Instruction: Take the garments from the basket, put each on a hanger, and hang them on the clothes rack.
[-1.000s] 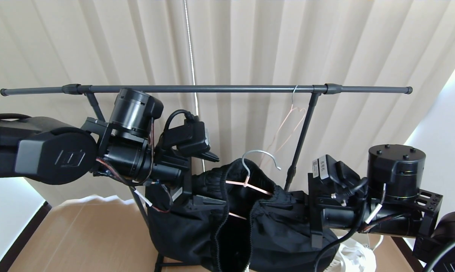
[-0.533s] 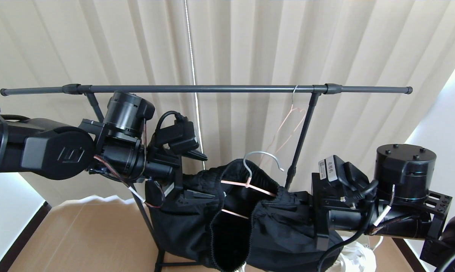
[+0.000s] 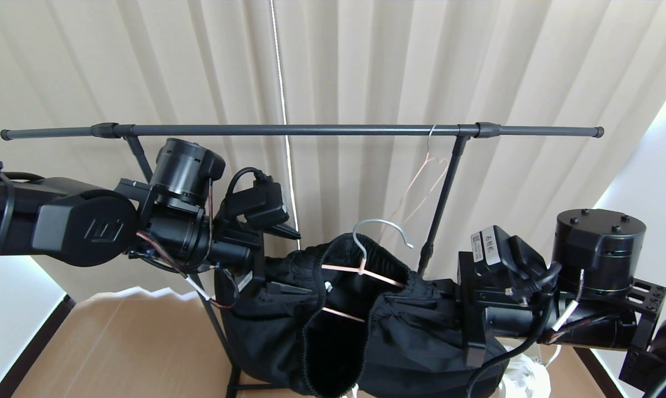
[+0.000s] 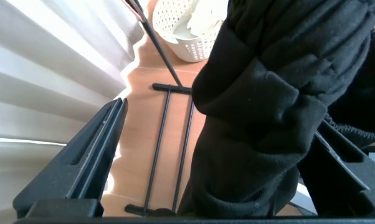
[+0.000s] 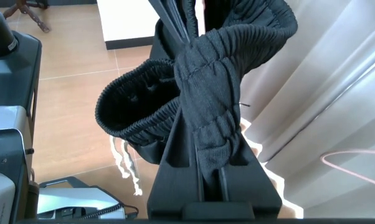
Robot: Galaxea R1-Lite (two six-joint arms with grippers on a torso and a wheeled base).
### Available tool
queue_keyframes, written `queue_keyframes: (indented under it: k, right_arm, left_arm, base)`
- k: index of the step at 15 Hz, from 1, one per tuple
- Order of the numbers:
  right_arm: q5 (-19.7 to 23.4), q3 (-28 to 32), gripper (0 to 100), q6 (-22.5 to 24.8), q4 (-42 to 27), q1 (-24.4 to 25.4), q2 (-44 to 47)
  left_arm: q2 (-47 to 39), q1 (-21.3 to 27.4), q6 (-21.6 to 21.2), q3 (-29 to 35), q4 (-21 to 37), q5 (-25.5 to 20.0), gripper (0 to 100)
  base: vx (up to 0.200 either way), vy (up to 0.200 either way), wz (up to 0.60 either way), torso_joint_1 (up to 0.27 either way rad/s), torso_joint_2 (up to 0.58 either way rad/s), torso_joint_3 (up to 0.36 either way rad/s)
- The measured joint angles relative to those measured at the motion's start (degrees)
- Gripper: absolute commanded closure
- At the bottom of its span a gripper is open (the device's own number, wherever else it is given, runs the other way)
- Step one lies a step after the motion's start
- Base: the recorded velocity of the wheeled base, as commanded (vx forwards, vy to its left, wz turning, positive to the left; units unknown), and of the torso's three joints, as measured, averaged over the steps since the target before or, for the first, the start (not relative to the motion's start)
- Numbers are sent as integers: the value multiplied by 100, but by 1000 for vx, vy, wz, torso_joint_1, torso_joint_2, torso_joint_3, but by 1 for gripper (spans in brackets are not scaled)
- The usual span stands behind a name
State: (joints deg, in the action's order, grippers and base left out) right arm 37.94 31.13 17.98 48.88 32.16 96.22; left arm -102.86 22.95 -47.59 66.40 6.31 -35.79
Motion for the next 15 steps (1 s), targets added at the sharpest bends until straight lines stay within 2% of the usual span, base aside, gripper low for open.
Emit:
queue_keyframes:
  k: [1,12,13,15]
  right_arm:
    - [0,0,100,0,0,4,4]
    - [-6,163,100,-48,22,-9,77]
    - [-1,168,0,-50,20,-20,80]
    - [21,183,0,-50,9,-101,80]
  left_arm:
    - [0,6,-2,-1,0,2,100]
    - [50,20,2,-33,11,-28,100]
    - [52,16,9,-34,11,-26,100]
    - [88,-24,62,-34,15,-26,100]
  base:
    - [0,0,0,0,0,0]
    - [0,0,0,0,0,0]
    - [0,0,0,0,0,0]
    - [0,0,0,0,0,0]
